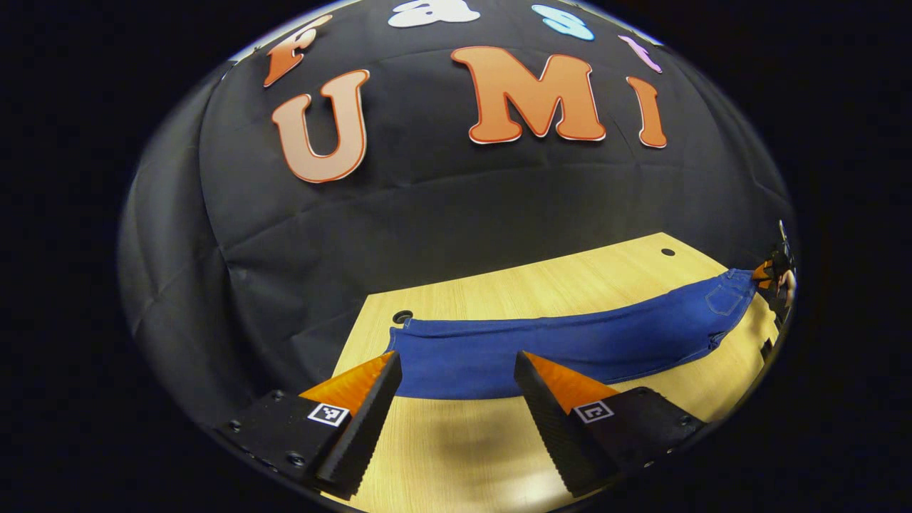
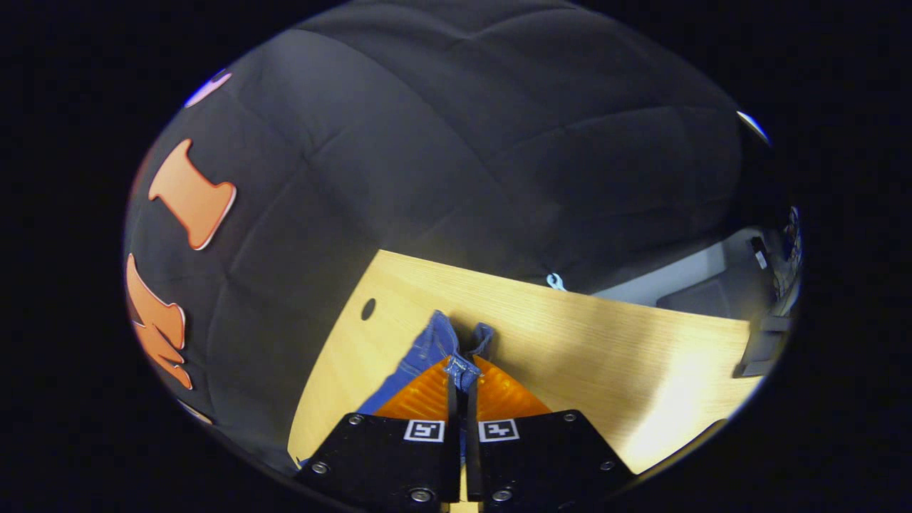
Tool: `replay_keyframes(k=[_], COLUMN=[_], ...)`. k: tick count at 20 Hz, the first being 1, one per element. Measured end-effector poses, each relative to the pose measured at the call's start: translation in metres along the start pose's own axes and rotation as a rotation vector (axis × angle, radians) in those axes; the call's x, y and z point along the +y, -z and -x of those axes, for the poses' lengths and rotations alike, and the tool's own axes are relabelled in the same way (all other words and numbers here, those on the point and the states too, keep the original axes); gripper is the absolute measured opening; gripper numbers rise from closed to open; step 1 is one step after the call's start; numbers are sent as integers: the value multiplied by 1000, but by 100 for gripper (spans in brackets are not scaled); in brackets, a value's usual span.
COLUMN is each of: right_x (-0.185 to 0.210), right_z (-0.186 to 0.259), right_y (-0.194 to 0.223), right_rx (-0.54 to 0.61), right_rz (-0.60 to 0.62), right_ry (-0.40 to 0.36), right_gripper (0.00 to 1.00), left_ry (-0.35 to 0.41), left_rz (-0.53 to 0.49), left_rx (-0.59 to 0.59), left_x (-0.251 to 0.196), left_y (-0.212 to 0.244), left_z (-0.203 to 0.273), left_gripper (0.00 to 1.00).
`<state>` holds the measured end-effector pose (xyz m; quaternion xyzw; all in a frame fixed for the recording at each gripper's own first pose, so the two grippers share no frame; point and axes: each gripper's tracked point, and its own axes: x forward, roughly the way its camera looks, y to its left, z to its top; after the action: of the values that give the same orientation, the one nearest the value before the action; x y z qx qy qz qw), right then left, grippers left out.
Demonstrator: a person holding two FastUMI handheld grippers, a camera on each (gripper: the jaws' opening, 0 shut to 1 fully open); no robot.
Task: Grasp the waist and the cuffs of the jeans and fold them to make the two legs overlap; first hold the waist and fold one-third of the jeans toward the cuffs, then hold the cuffs and fold the remaining one-third in the same direction to finish folding.
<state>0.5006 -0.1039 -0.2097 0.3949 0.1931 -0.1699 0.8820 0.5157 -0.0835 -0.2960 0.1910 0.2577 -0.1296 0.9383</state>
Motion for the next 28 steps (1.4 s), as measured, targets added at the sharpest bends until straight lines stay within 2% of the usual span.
replay_keyframes(k=[3,4,8,13,17,21,23,28], right_x=[69,79,176,289,353,384,383,368], right_z=[24,31,69,102,103,91,82,57], right_y=[-5,-10,8,85,167,252,298,382], right_rx=[-26,-33,-41,7,65,152,205,286], right_rz=[53,81,159,249,339,408,439,567], right_ry=[-92,-121,-251,-398,-460,-485,-473,-417], right_gripper=[4,4,3,3,3,3,3,3], left_ry=[-7,-7,-11,-16,-10,-3,5,7], left_rz=[21,27,67,101,115,150,154,152], left_rx=[-7,-8,-9,-9,-8,-12,-11,-6], left_x=[15,20,47,89,114,130,131,138], left_y=[6,7,15,25,32,38,39,44], left_z=[0,-1,-4,-4,-3,-7,-10,-16], left_gripper=[98,98,98,98,98,98,99,98])
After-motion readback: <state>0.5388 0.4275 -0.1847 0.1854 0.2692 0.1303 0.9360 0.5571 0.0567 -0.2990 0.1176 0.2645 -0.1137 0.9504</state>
